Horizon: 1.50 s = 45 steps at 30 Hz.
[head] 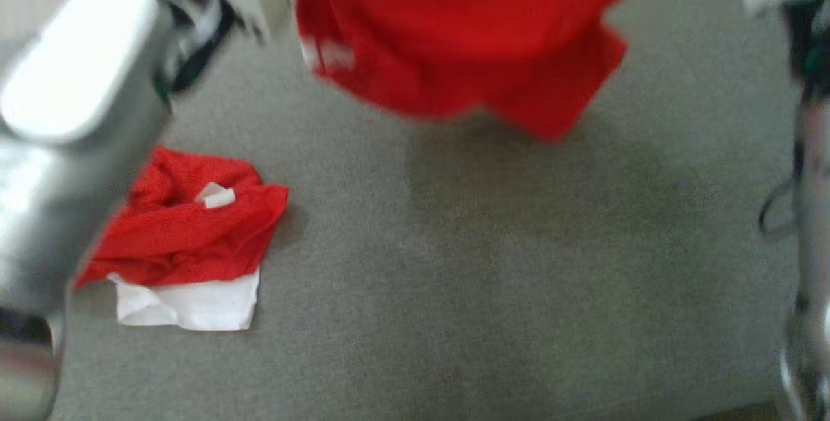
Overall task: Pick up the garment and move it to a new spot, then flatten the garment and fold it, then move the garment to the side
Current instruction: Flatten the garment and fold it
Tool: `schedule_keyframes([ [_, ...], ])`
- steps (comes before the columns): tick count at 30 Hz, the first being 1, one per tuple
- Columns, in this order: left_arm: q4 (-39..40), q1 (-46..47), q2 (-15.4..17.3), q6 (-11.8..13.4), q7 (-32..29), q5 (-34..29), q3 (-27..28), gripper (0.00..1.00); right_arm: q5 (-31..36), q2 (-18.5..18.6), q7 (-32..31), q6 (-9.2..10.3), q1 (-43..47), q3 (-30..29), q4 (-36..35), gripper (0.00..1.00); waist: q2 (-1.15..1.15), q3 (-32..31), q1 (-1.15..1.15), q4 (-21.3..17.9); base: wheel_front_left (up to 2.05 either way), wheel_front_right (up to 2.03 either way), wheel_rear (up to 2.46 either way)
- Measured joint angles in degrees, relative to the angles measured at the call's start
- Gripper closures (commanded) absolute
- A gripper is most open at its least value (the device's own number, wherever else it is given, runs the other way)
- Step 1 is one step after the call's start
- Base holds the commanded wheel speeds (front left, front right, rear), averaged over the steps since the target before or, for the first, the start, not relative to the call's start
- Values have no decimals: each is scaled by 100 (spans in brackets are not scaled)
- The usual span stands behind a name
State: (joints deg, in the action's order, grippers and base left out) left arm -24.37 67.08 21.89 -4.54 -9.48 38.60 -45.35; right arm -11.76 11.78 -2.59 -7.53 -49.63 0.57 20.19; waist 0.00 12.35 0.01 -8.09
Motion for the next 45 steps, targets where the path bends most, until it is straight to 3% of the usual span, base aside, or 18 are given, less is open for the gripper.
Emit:
schedule_keyframes([
  [6,-1103,1447,-405,52,631,-324,316,100,221,-140,889,-1,-2084,-115,1455,100,0,669,1,-94,0,0,0],
  [10,-1715,1998,-666,47,1211,-491,368,100,476,-167,1439,-1,-2718,-219,2307,100,0,1009,1,-148,0,0,0],
  [12,-2037,2034,-787,25,1460,-546,363,100,547,-192,1530,-1,-2700,-203,2759,100,0,1118,1,-163,0,0,0],
  [16,-2605,1961,-1001,-258,1452,-434,87,100,628,-177,1614,-1,-2324,-111,3573,100,0,1179,0,-131,0,0,0],
  [18,-2616,1571,-1116,-260,1769,-439,-163,100,631,-89,1629,-1,-2079,-38,3968,100,0,1178,-2,-93,0,0,0],
  [23,-2689,37,-1258,-310,1862,-305,-903,100,549,176,1366,-1,-1429,350,4757,100,0,1003,-2,-35,0,0,0],
  [31,-1870,-1031,-1059,-310,1755,288,-1767,100,-8,555,469,-3,-775,1061,5101,100,0,490,-2,-46,0,0,0],
  [39,-1401,-1768,-1006,-301,1727,420,-2011,100,-583,789,-164,-10,-135,1500,4963,100,0,28,-3,-90,0,0,0],
  [45,-940,-2282,-1012,-91,1652,586,-2135,100,-1056,1061,-441,-14,405,1705,4556,100,0,-328,-2,-122,0,0,0],
])
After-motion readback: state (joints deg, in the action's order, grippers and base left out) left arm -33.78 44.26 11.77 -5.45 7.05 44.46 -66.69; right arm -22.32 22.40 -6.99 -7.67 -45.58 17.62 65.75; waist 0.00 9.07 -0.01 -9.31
